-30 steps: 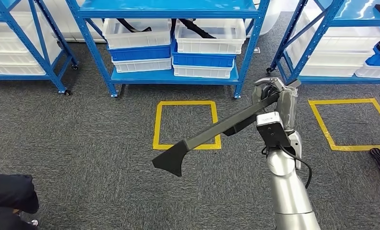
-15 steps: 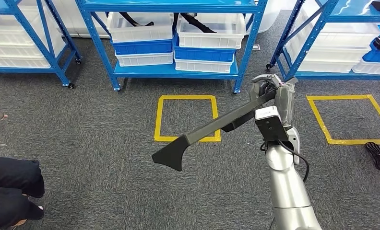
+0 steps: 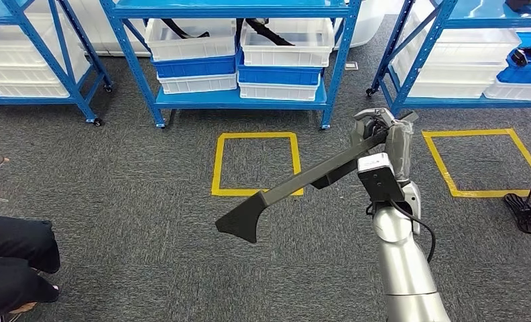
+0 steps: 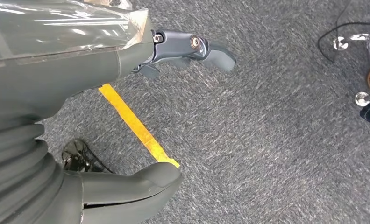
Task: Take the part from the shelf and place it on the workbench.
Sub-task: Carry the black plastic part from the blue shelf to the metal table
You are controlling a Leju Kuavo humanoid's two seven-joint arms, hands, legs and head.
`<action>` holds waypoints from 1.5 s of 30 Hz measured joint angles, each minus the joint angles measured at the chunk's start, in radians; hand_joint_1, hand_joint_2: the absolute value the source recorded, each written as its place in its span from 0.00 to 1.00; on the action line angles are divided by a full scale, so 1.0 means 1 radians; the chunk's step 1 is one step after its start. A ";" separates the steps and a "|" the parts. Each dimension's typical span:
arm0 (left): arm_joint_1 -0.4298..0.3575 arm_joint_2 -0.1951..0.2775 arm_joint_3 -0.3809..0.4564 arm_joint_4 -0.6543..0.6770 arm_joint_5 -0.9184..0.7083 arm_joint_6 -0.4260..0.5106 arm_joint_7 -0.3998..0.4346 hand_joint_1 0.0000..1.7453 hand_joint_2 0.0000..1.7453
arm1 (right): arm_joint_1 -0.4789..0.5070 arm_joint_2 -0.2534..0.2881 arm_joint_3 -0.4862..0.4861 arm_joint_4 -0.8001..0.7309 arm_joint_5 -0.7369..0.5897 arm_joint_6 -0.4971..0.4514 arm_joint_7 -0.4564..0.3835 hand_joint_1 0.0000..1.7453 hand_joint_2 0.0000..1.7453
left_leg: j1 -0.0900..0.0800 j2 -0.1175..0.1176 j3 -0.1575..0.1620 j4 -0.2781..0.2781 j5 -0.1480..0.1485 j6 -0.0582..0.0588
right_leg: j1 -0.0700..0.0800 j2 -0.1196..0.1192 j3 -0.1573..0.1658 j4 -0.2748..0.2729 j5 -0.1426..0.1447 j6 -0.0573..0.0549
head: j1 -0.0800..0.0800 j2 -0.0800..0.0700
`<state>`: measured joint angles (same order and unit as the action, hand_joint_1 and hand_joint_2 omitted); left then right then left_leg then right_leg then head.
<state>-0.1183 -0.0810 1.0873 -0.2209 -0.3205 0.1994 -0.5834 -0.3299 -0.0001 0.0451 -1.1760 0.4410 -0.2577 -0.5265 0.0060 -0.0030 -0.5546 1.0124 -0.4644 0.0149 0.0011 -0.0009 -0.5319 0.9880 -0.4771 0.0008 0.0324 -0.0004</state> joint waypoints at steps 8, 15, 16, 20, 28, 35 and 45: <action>0.000 0.003 0.001 0.000 0.002 0.000 0.000 0.00 1.00 | 0.002 -0.006 -0.002 -0.002 0.000 -0.002 0.009 1.00 1.00 | 0.004 -0.016 -0.013 -0.040 0.024 0.028 | -0.007 -0.002 -0.126 0.250 -0.110 0.014 | 0.002 0.000; 0.000 0.003 0.002 0.000 0.001 -0.002 0.000 0.00 1.00 | 0.013 -0.007 -0.003 -0.005 0.000 -0.005 0.012 1.00 1.00 | 0.001 -0.073 -0.037 -0.019 0.034 0.004 | -0.029 0.059 0.000 0.021 -0.019 0.056 | 0.001 0.000; 0.000 0.004 0.002 0.000 0.000 -0.002 0.000 0.00 1.00 | 0.017 -0.007 -0.003 -0.007 0.000 -0.005 0.012 1.00 1.00 | 0.001 -0.082 -0.045 -0.017 0.038 -0.004 | -0.027 0.061 0.001 0.015 -0.020 0.050 | 0.000 0.000; 0.005 0.005 0.003 0.000 0.000 -0.002 0.000 0.00 1.00 | 0.018 -0.004 -0.005 -0.016 0.000 -0.005 0.015 1.00 1.00 | 0.006 -0.057 -0.080 0.032 0.011 -0.025 | -0.030 0.022 -0.005 0.015 -0.008 0.020 | -0.003 0.000; 0.002 0.008 0.004 0.000 0.005 0.007 -0.002 0.00 1.00 | 0.008 -0.004 -0.007 -0.017 -0.004 -0.005 0.021 1.00 1.00 | 0.005 0.036 -0.083 0.102 -0.014 -0.029 | -0.015 -0.066 -0.008 0.016 -0.008 0.004 | -0.007 0.000; 0.000 0.009 0.010 0.000 0.014 0.007 -0.006 0.00 1.00 | 0.002 0.000 -0.023 -0.018 -0.036 -0.005 0.004 1.00 1.00 | -0.004 0.025 -0.037 -0.016 0.027 0.017 | -0.005 -0.073 -0.028 0.054 -0.037 0.026 | -0.003 0.000; 0.000 0.007 0.019 0.000 0.015 0.007 -0.008 0.00 1.00 | 0.024 -0.006 -0.045 -0.016 -0.043 -0.005 0.000 1.00 1.00 | -0.001 -0.094 -0.054 -0.001 0.035 0.013 | -0.026 0.054 -0.031 0.049 -0.018 0.057 | -0.001 0.000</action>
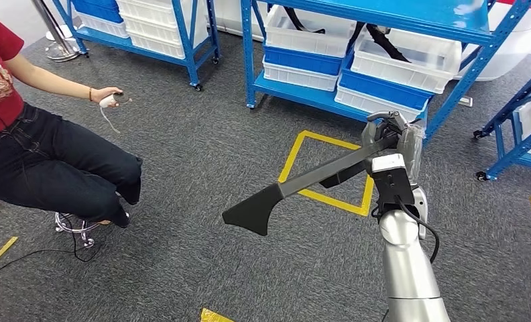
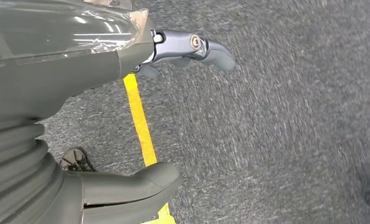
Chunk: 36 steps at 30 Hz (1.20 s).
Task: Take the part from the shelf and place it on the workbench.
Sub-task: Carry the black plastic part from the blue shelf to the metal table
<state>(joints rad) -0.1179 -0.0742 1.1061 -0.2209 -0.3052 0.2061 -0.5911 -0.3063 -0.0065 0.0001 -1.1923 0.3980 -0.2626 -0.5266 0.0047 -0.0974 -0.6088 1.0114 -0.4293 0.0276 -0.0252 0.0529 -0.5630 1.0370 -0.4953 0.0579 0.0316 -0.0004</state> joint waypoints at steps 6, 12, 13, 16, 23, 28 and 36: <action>0.008 0.001 0.001 0.000 0.001 0.001 0.000 0.00 1.00 | -0.001 0.008 -0.003 -0.002 -0.004 0.000 -0.005 1.00 1.00 | 0.003 0.041 -0.048 0.071 -0.038 -0.034 | -0.004 -0.043 0.005 -0.017 0.015 -0.042 | -0.006 0.000; 0.009 -0.004 0.017 0.000 0.028 0.007 -0.009 0.00 1.00 | 0.038 0.004 -0.025 -0.004 -0.021 -0.001 -0.043 1.00 1.00 | 0.012 0.103 -0.102 0.213 -0.082 -0.044 | 0.008 -0.114 0.006 -0.017 0.011 -0.054 | -0.010 0.000; 0.009 -0.005 0.022 0.000 0.034 0.012 -0.013 0.00 1.00 | 0.044 0.004 -0.030 -0.005 -0.022 -0.002 -0.049 1.00 1.00 | 0.011 0.124 -0.062 0.143 -0.054 -0.042 | 0.009 -0.124 0.006 -0.017 0.010 -0.053 | -0.010 0.000; 0.007 -0.006 0.033 0.000 0.042 0.023 -0.021 0.00 1.00 | 0.061 0.000 -0.049 -0.011 -0.032 -0.004 -0.065 1.00 1.00 | 0.000 0.164 0.004 0.016 -0.021 -0.029 | 0.021 -0.152 0.007 -0.016 0.006 -0.043 | -0.007 0.000; 0.008 -0.007 0.043 0.000 0.050 -0.004 -0.029 0.00 1.00 | 0.092 -0.023 -0.109 -0.006 -0.066 0.028 -0.068 1.00 1.00 | -0.002 0.086 -0.001 -0.005 0.002 0.015 | 0.012 -0.065 -0.079 0.170 -0.086 -0.034 | -0.004 0.000; 0.007 -0.008 0.057 0.000 0.071 -0.040 -0.028 0.00 1.00 | 0.063 -0.029 -0.144 0.059 -0.065 0.040 -0.072 1.00 1.00 | -0.002 0.021 -0.005 -0.002 0.008 0.013 | 0.005 -0.036 -0.062 0.132 -0.050 -0.005 | -0.003 0.000; 0.011 -0.009 0.060 0.000 0.072 -0.040 -0.025 0.00 1.00 | 0.022 -0.022 -0.158 0.110 -0.063 0.039 -0.082 1.00 1.00 | -0.002 0.017 -0.051 0.053 -0.014 -0.029 | -0.002 -0.046 0.010 -0.018 0.011 -0.044 | -0.008 0.000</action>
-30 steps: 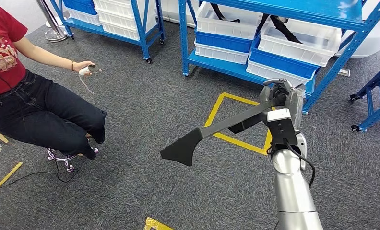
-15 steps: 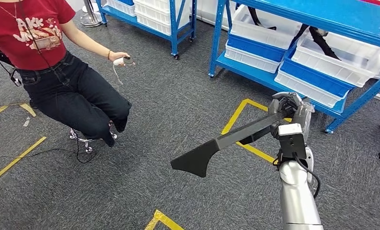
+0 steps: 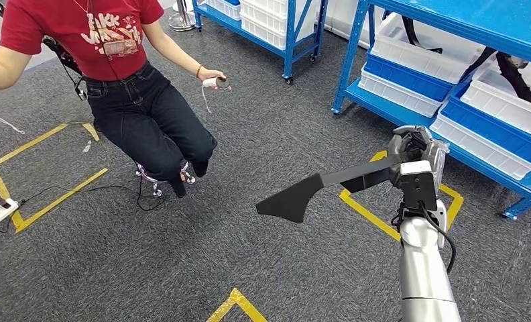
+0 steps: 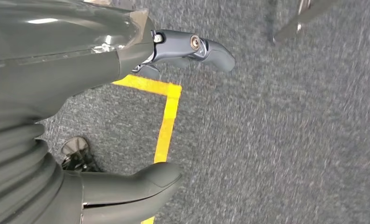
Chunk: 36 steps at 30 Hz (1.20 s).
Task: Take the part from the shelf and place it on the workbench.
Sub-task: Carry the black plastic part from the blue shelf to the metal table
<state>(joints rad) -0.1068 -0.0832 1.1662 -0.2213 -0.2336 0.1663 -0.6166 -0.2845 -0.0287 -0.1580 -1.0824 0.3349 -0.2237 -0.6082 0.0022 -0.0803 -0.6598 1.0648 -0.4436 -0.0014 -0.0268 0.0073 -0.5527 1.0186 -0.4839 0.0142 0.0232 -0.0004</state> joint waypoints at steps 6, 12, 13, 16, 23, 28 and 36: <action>-0.002 -0.003 0.001 0.000 0.000 0.000 0.000 0.00 1.00 | -0.002 0.001 -0.004 0.016 0.000 0.000 -0.001 1.00 1.00 | 0.013 0.082 -0.085 0.189 -0.067 -0.017 | 0.009 -0.073 0.000 0.000 -0.004 -0.013 | -0.003 0.000; -0.009 -0.003 0.004 0.000 0.000 0.000 0.001 0.00 1.00 | -0.010 0.002 -0.007 0.018 0.000 0.000 -0.001 1.00 1.00 | -0.002 0.139 0.033 -0.036 0.006 0.009 | 0.023 -0.136 0.012 -0.001 -0.017 0.012 | 0.003 0.000; -0.008 -0.002 0.005 0.000 0.000 0.000 0.001 0.00 1.00 | -0.011 0.003 -0.007 0.019 0.000 0.000 -0.001 1.00 1.00 | -0.001 0.127 0.035 -0.041 0.009 0.017 | 0.022 -0.138 0.013 0.000 -0.021 0.018 | 0.003 0.000; -0.012 -0.001 0.008 0.000 0.002 -0.001 -0.001 0.00 1.00 | -0.011 0.003 -0.008 0.023 0.001 0.000 -0.002 1.00 1.00 | 0.004 0.091 0.044 -0.054 0.020 0.038 | 0.016 -0.066 -0.027 0.095 -0.072 0.018 | 0.005 0.000; -0.013 0.000 0.013 -0.001 0.004 -0.023 -0.016 0.00 1.00 | -0.008 0.013 -0.015 0.025 0.001 0.000 -0.003 1.00 1.00 | 0.000 -0.014 0.046 -0.053 0.022 0.042 | 0.014 0.022 -0.064 0.114 -0.041 0.033 | 0.008 0.000; -0.006 0.003 0.012 -0.001 -0.036 -0.018 -0.019 0.00 1.00 | 0.043 0.045 -0.024 -0.055 0.004 -0.008 0.005 1.00 1.00 | 0.001 -0.065 0.036 -0.051 0.025 0.017 | 0.014 0.032 -0.007 -0.003 0.007 0.013 | 0.007 0.000; -0.010 -0.003 -0.018 -0.003 -0.077 -0.051 -0.024 0.00 1.00 | 0.289 0.077 -0.075 -0.294 0.027 -0.035 -0.006 1.00 1.00 | 0.016 0.079 -0.087 0.214 -0.091 -0.012 | 0.014 -0.071 0.011 -0.014 -0.001 -0.017 | 0.000 0.000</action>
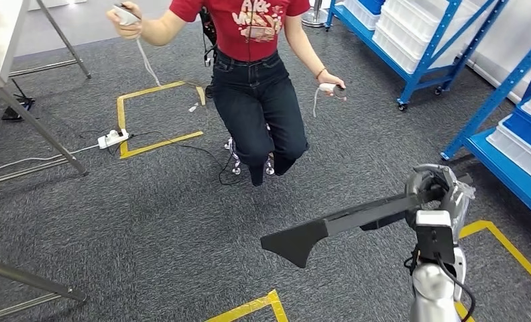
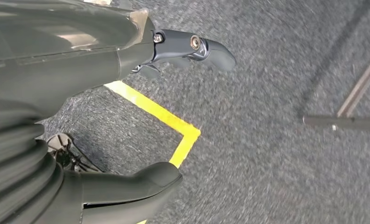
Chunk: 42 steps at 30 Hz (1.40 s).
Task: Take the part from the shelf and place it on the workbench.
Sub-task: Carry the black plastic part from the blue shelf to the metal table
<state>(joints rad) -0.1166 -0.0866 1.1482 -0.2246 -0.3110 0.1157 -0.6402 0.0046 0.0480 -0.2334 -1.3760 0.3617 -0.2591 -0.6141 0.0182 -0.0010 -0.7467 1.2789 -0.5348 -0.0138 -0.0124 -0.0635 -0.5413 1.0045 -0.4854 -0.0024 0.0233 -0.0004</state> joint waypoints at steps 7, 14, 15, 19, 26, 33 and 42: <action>-0.006 -0.002 -0.008 -0.003 0.004 0.015 0.001 0.00 1.00 | 0.039 0.030 -0.020 -0.099 0.032 0.033 0.015 1.00 1.00 | -0.007 0.054 0.135 -0.248 0.083 0.020 | 0.013 -0.053 0.020 0.001 -0.022 0.034 | 0.006 0.000; -0.005 0.001 -0.007 -0.006 0.007 0.035 0.009 0.00 1.00 | 0.040 0.043 -0.020 -0.104 0.033 0.036 0.022 1.00 1.00 | -0.011 -0.036 0.138 -0.255 0.095 0.056 | 0.006 0.058 -0.125 0.297 -0.142 0.029 | 0.007 0.000; -0.004 0.000 -0.007 -0.005 0.008 0.037 0.011 0.00 1.00 | 0.039 0.044 -0.020 -0.103 0.033 0.036 0.023 1.00 1.00 | -0.013 -0.052 0.138 -0.255 0.095 0.056 | 0.006 0.061 -0.126 0.289 -0.130 0.034 | 0.007 0.000; -0.002 -0.002 -0.007 -0.006 0.008 0.039 0.015 0.00 1.00 | 0.024 0.044 -0.020 -0.101 0.033 0.036 0.025 1.00 1.00 | -0.018 -0.109 0.139 -0.252 0.097 0.052 | 0.007 0.122 -0.027 0.052 -0.021 0.042 | 0.007 0.000; 0.006 -0.001 -0.006 -0.005 0.016 0.052 0.020 0.00 1.00 | 0.009 0.052 -0.019 -0.097 0.027 0.042 0.026 1.00 1.00 | -0.020 -0.060 0.079 -0.157 0.041 0.018 | -0.001 0.074 -0.004 0.002 0.007 0.007 | 0.001 0.000; 0.006 0.000 -0.002 -0.006 0.023 0.057 0.022 0.00 1.00 | 0.009 0.047 -0.021 -0.067 -0.023 0.070 0.029 1.00 1.00 | -0.004 0.039 0.090 -0.157 0.064 -0.002 | 0.004 -0.016 0.002 0.004 -0.004 0.007 | 0.000 0.000; 0.004 -0.004 -0.042 -0.001 -0.133 0.323 0.365 0.00 1.00 | -0.047 0.033 -0.040 -0.003 -0.014 0.108 0.047 1.00 1.00 | -0.011 0.001 0.141 -0.266 0.103 0.059 | 0.004 0.038 -0.064 0.167 -0.094 0.032 | 0.007 0.000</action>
<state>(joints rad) -0.1128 -0.0905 1.1058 -0.2257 -0.4438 0.4391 -0.2756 -0.0419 0.0812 -0.2732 -1.3794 0.3481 -0.1511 -0.5675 0.0073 0.0000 -0.6060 1.0132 -0.4320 0.0453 -0.0083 -0.0255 -0.6054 1.1713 -0.5798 0.0298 0.0305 -0.0004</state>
